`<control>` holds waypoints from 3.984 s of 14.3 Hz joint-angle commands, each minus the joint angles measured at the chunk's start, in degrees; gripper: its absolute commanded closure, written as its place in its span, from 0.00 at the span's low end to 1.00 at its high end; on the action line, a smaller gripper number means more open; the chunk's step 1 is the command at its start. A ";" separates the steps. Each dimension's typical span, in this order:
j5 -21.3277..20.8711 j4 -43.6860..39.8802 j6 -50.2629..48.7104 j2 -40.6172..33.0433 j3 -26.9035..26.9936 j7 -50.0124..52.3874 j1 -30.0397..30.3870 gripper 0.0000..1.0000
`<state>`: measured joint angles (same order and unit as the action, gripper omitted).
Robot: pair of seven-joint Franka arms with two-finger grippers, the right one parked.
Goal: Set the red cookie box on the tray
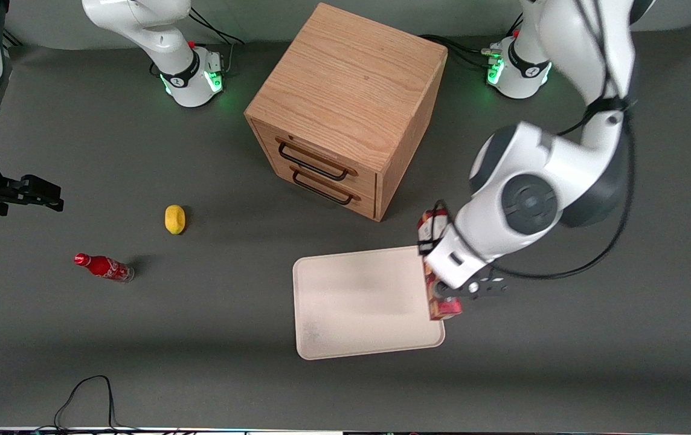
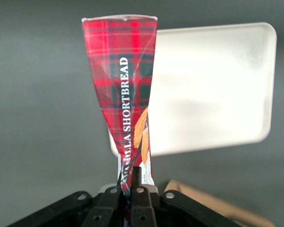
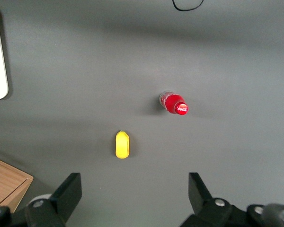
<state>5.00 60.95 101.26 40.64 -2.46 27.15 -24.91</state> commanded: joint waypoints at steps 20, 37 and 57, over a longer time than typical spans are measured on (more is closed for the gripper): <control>-4.03 2.94 12.55 11.66 0.61 7.22 -0.76 0.35; -2.98 23.12 -0.80 -18.00 0.96 -2.79 4.95 0.00; -8.69 34.85 -13.72 -40.37 -0.11 -19.68 26.16 0.00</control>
<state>-2.40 96.14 89.09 1.29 -3.46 7.33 3.13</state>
